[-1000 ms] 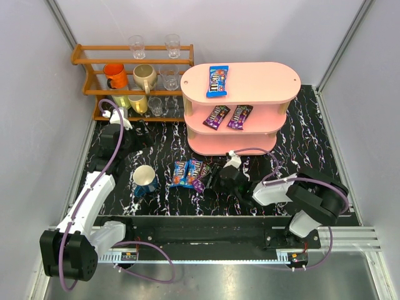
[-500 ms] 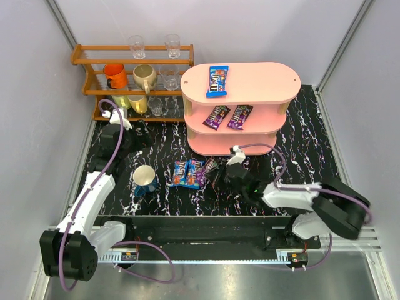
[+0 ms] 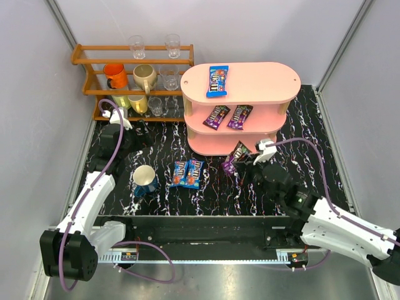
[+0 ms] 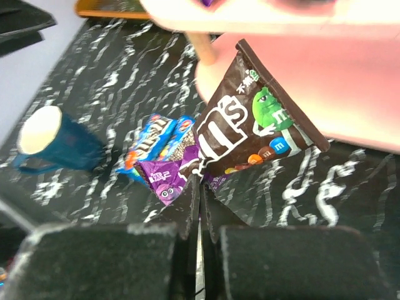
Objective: Place and organize the candy bags onto the shelf
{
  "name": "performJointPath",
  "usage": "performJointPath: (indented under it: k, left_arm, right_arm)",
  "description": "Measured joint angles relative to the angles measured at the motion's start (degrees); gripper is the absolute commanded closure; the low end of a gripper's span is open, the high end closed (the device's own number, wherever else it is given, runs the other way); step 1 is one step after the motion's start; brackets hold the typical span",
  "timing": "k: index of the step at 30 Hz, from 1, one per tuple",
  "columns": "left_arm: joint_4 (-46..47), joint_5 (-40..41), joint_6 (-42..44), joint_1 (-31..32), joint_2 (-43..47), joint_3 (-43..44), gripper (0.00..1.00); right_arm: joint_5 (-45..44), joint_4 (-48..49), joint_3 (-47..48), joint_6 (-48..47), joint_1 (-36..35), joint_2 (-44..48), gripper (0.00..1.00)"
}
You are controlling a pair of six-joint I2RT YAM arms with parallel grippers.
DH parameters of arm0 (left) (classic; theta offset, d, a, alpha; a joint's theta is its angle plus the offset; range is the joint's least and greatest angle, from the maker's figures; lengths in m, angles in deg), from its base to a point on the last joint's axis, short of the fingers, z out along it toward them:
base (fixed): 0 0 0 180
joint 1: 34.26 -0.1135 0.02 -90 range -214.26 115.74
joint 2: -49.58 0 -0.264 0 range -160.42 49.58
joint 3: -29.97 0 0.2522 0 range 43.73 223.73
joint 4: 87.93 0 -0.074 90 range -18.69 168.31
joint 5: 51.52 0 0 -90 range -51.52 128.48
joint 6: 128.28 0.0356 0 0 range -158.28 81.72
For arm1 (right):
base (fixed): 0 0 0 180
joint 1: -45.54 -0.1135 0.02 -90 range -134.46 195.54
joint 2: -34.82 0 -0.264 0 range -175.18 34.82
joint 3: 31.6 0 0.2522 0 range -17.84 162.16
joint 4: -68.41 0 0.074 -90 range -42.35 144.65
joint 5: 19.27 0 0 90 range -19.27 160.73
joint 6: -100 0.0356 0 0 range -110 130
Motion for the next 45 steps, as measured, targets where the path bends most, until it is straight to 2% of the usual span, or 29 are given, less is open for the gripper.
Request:
performJointPath:
  k: [4,10,14,21,27,28,30,32,35,39,41,42,45]
  left_arm:
    - [0.0,0.0,0.0,0.0,0.0,0.0,0.01]
    - [0.0,0.0,0.0,0.0,0.0,0.0,0.01]
    - [0.0,0.0,0.0,0.0,0.0,0.0,0.01]
    - [0.0,0.0,0.0,0.0,0.0,0.0,0.01]
    - [0.0,0.0,0.0,0.0,0.0,0.0,0.01]
    - [0.0,0.0,0.0,0.0,0.0,0.0,0.01]
    - [0.0,0.0,0.0,0.0,0.0,0.0,0.01]
    - [0.0,0.0,0.0,0.0,0.0,0.0,0.01]
    - [0.0,0.0,0.0,0.0,0.0,0.0,0.01]
    - [0.0,0.0,0.0,0.0,0.0,0.0,0.01]
    - [0.0,0.0,0.0,0.0,0.0,0.0,0.01]
    - [0.0,0.0,0.0,0.0,0.0,0.0,0.01]
    - [0.0,0.0,0.0,0.0,0.0,0.0,0.01]
  right_arm:
    - [-1.8,-4.9,5.6,-9.1,4.0,-2.5,1.00]
    - [5.5,-5.8,13.0,-17.2,23.4,-8.8,1.00]
    - [11.1,-5.9,18.6,-20.9,30.3,-13.5,1.00]
    - [20.4,-5.3,23.3,-24.2,36.0,-20.5,1.00]
    - [23.8,-4.8,23.7,-25.3,38.0,-24.2,1.00]
    - [24.0,-4.4,23.7,-25.4,38.1,-24.7,0.93]
    - [24.5,-3.8,24.1,-25.6,38.4,-25.7,0.65]
    - [24.5,-2.9,24.6,-25.6,38.6,-26.4,0.49]
    - [23.5,-1.8,24.7,-25.6,38.8,-26.7,0.43]
    - [20.5,-0.6,23.9,-24.4,38.9,-24.6,0.42]
    - [18.8,-0.1,21.8,-23.1,39.0,-21.0,0.41]
    - [18.4,-0.2,20.7,-22.2,39.0,-19.0,0.37]
    - [18.4,-0.2,15.7,-17.2,39.0,-10.7,0.39]
